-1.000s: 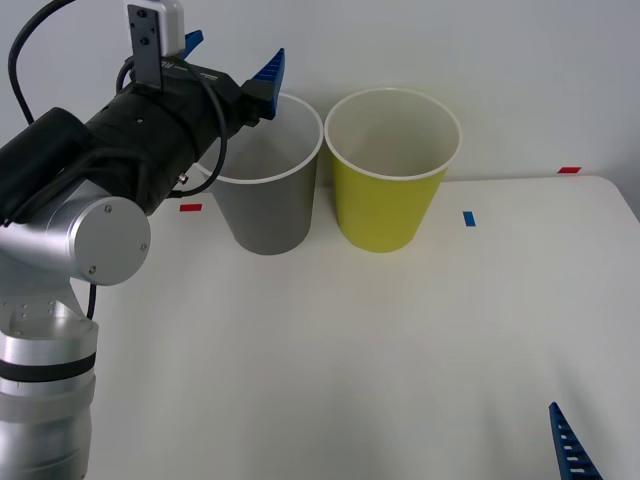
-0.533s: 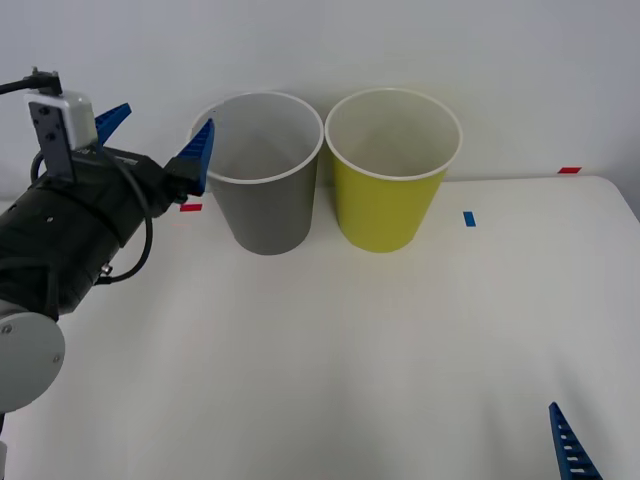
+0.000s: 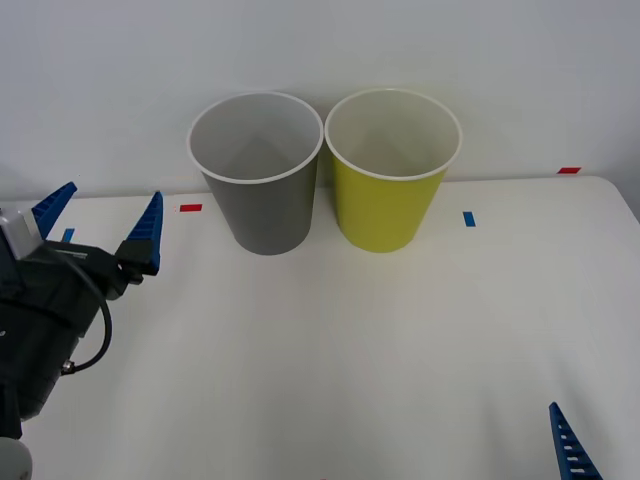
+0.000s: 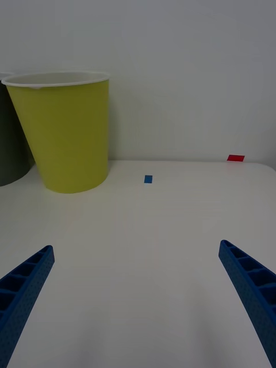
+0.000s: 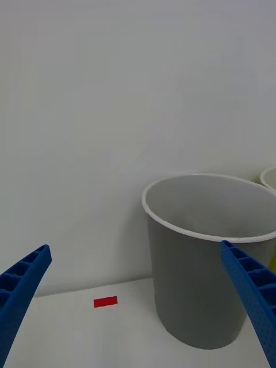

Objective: Put cans in the gray bin and PET bottles in the light green bin.

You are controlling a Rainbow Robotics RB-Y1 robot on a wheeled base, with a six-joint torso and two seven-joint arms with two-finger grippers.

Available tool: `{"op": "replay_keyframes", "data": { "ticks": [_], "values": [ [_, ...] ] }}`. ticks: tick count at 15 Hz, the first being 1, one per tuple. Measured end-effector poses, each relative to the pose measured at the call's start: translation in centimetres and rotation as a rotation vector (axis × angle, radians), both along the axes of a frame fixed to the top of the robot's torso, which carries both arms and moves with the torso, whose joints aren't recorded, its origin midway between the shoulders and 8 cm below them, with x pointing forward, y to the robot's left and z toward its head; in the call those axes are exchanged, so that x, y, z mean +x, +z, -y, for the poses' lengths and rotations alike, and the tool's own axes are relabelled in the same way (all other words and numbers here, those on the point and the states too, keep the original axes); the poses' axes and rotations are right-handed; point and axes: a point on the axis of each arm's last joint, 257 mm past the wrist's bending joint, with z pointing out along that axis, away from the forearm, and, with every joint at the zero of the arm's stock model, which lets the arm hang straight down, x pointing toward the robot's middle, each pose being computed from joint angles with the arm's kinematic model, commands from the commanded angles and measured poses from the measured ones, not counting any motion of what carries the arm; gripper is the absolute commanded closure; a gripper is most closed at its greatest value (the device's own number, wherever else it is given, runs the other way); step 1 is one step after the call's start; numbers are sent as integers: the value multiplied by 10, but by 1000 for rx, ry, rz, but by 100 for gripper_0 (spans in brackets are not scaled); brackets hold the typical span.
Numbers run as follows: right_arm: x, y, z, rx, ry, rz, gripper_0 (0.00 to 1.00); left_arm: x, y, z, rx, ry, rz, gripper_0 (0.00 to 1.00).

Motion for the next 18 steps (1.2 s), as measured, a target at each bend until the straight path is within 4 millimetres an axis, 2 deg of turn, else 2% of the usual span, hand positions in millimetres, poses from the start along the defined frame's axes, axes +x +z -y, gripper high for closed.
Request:
{"op": "replay_keyframes", "data": {
  "ticks": [3,6,8,10,12,15,18],
  "values": [
    [0,0,0,0,0,0,0,-19,-15,-17,27,47,11,0],
    [0,0,0,0,0,0,0,-30,-28,-33,29,104,79,0],
    [0,0,0,0,0,0,0,-40,-49,-41,31,135,109,0],
    [0,0,0,0,0,0,0,-64,-88,-42,37,151,61,0],
    [0,0,0,0,0,0,0,-85,-115,-35,46,141,0,0],
    [0,0,0,0,0,0,0,-112,-136,-25,69,128,-55,0],
    [0,0,0,0,0,0,0,-140,-149,-22,58,145,-87,0]
  ]
}}
